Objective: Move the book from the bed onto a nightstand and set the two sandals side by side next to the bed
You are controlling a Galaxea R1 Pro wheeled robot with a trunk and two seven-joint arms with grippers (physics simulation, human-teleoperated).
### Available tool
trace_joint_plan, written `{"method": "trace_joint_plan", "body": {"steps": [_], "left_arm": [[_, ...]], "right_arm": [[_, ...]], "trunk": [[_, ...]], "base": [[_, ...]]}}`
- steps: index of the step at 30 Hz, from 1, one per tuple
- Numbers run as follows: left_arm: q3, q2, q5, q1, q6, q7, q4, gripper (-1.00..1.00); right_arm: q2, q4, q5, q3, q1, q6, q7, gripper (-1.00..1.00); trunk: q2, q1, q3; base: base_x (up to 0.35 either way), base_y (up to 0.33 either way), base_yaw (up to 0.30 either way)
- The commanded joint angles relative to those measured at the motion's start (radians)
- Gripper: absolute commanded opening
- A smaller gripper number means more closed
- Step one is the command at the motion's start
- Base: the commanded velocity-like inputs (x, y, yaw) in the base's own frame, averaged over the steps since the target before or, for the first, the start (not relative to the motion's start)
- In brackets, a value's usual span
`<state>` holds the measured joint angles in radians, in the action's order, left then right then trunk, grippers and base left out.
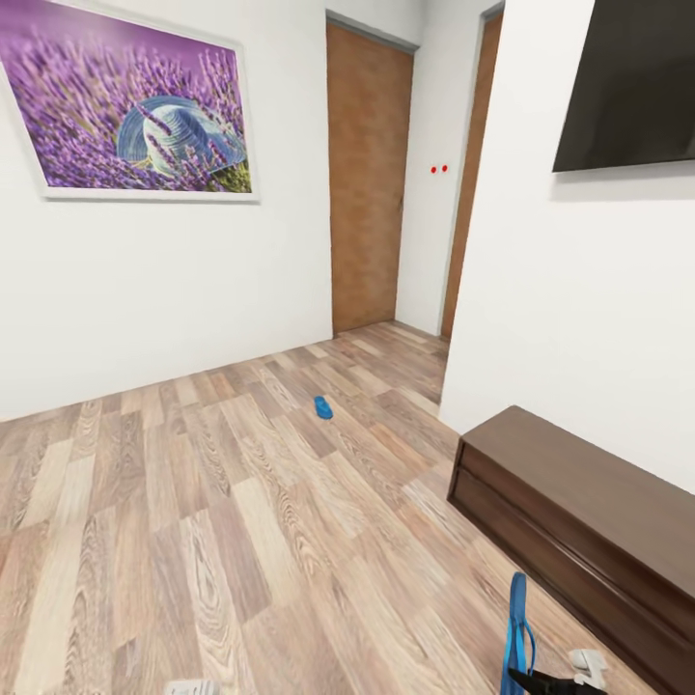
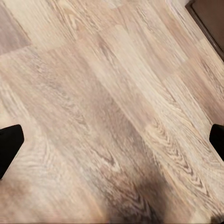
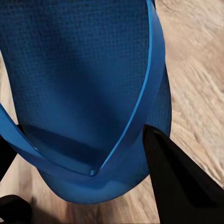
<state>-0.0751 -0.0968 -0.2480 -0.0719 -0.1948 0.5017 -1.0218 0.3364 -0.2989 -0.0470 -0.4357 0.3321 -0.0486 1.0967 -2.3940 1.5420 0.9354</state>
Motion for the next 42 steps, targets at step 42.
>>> {"method": "trace_joint_plan", "body": {"steps": [42], "left_arm": [[-0.007,0.007,-0.014,-0.02,-0.03,0.015,0.015,1.0]], "right_arm": [[-0.031,0.121,-0.008,-0.034,-0.012,-0.02,-0.148,-1.0]], "trunk": [[0.063,-0.034,-0.027]], "base": [[0.1,0.0,0.015]]}}
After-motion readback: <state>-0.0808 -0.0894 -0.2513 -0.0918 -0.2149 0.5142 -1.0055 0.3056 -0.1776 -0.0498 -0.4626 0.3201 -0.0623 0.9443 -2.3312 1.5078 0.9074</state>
